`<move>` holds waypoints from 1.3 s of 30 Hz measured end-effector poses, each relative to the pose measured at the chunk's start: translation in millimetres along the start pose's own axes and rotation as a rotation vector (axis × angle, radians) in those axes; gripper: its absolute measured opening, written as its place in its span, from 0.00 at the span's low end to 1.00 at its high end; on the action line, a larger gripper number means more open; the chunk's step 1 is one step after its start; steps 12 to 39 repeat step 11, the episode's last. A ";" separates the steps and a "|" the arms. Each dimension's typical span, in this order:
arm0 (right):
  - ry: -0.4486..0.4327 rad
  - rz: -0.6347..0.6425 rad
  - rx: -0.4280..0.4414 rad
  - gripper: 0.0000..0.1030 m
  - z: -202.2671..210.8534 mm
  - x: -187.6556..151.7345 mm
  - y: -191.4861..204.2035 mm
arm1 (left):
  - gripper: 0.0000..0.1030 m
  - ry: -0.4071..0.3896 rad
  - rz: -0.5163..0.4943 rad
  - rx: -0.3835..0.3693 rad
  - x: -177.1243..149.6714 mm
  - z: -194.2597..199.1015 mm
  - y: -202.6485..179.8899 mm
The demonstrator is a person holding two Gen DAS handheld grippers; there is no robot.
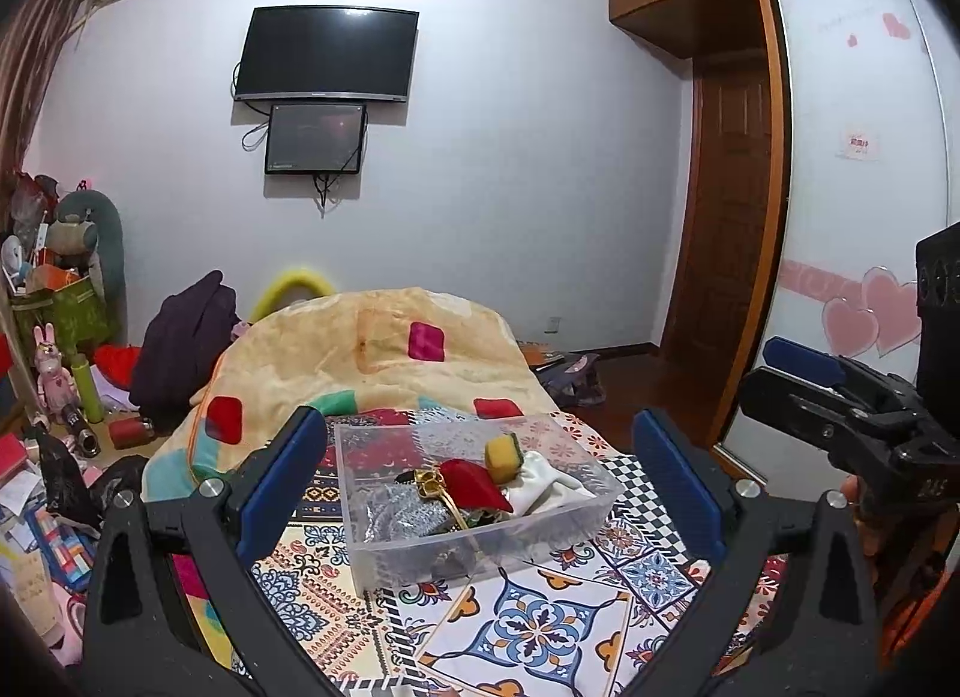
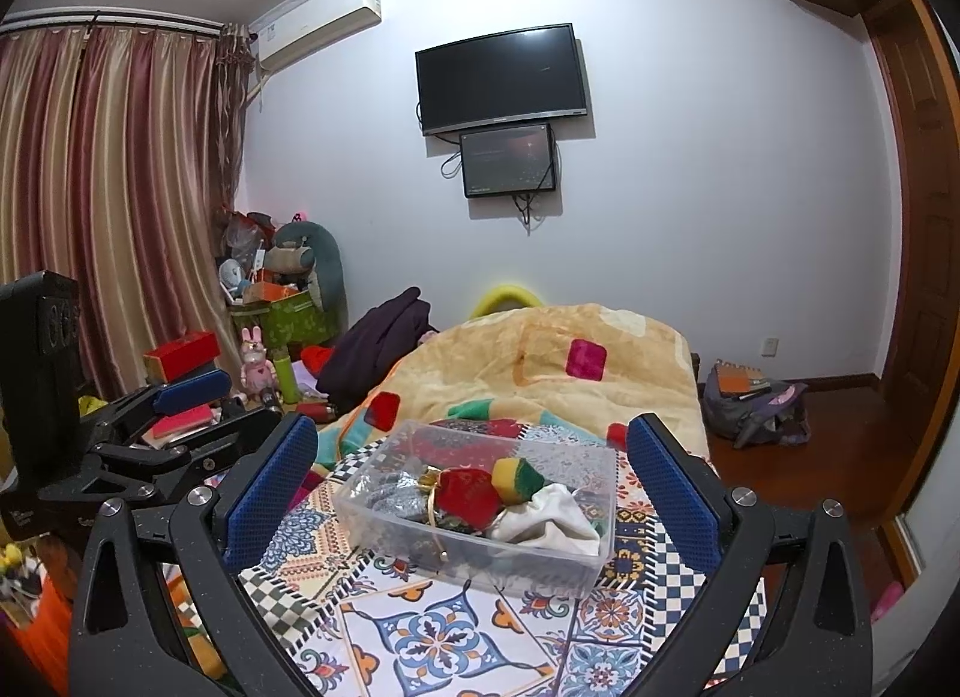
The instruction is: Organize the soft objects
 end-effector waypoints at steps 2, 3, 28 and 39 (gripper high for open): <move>0.002 0.001 -0.003 1.00 -1.0 -0.9 -0.8 | 1.00 0.004 0.006 -0.004 -0.3 0.1 1.3; 0.004 0.001 -0.004 1.00 -1.6 -1.3 -1.0 | 1.00 0.004 0.007 -0.004 -0.2 0.1 1.0; 0.021 -0.002 -0.005 1.00 -4.9 -4.8 -1.1 | 1.00 0.001 -0.002 0.015 0.2 0.1 0.1; 0.021 -0.002 -0.005 1.00 -4.9 -4.8 -1.1 | 1.00 0.001 -0.002 0.015 0.2 0.1 0.1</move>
Point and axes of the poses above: each gripper's, at about its wrist camera, not at the fingertips, and z roughly against the way its jaws point, y to its left, x to its top, the point moved 1 cm from there along -z, roughly the way its jaws point, and after that the axes turned 5 degrees about -y, right-handed, at the moved point
